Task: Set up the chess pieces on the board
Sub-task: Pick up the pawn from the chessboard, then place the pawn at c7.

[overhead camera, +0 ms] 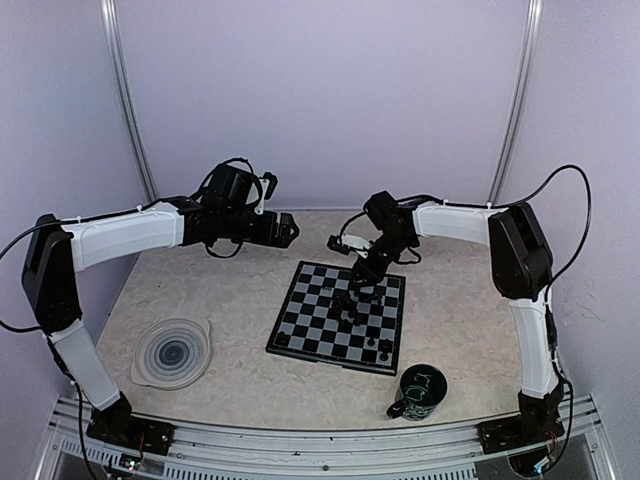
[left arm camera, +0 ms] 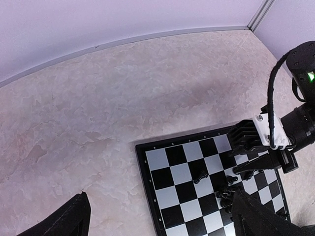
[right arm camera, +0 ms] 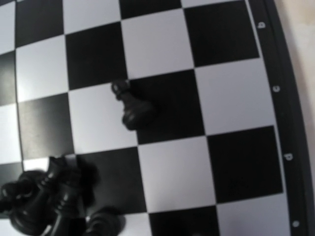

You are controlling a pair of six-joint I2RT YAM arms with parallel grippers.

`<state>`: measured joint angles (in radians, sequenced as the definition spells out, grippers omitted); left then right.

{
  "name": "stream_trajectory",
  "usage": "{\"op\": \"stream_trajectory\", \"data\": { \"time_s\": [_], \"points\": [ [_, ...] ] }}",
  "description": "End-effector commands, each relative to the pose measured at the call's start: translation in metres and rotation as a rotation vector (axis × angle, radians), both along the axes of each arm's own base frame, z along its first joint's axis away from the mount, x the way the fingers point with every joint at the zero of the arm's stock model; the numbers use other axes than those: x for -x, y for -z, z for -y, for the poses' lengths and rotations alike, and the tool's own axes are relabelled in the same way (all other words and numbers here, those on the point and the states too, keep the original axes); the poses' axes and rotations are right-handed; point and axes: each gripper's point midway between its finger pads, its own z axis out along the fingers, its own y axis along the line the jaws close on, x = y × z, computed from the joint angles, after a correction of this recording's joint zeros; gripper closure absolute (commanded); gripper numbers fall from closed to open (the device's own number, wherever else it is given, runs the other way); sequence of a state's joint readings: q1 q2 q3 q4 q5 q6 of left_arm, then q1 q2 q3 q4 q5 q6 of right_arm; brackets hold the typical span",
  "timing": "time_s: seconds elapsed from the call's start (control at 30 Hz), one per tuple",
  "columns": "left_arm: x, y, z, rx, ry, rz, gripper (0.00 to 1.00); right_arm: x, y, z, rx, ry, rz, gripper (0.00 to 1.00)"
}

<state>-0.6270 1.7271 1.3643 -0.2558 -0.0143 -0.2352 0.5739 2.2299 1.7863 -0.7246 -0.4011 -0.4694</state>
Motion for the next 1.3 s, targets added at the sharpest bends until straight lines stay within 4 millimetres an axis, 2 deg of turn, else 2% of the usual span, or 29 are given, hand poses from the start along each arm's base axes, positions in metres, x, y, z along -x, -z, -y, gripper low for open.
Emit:
{"op": "stream_trajectory", "data": {
  "time_s": [0.0, 0.33, 0.5, 0.8, 0.93, 1.07, 1.2, 1.27],
  "points": [
    [-0.006, -0.008, 0.001, 0.015, -0.001, 0.012, 0.01, 0.015, -0.011, -0.003, -0.025, -0.017, -0.032, 0.69],
    [-0.006, -0.006, 0.001, 0.013, -0.001, 0.008, 0.01, 0.023, 0.003, 0.01, 0.034, -0.008, -0.03, 0.66],
    [-0.006, -0.005, 0.001, 0.01, -0.001, 0.005, 0.01, 0.019, 0.001, 0.014, 0.052, 0.009, -0.006, 0.76],
    [-0.003, -0.002, 0.006, 0.021, 0.021, -0.01, 0.01, 0.021, -0.019, 0.015, 0.025, 0.009, 0.032, 0.91],
    [-0.003, 0.0, 0.007, 0.022, 0.025, -0.016, 0.01, 0.025, -0.03, 0.018, 0.017, 0.001, 0.059, 0.95],
    [-0.003, 0.0, 0.008, 0.019, 0.024, -0.015, 0.01, 0.041, -0.042, 0.018, 0.008, -0.046, 0.081, 0.95],
    [-0.003, 0.0, 0.007, 0.018, 0.021, -0.015, 0.01, 0.08, -0.047, 0.013, -0.014, -0.157, 0.061, 0.95],
    [-0.003, 0.0, 0.007, 0.017, 0.021, -0.015, 0.01, 0.101, -0.042, 0.011, -0.01, -0.209, 0.037, 0.95]
  ]
}}
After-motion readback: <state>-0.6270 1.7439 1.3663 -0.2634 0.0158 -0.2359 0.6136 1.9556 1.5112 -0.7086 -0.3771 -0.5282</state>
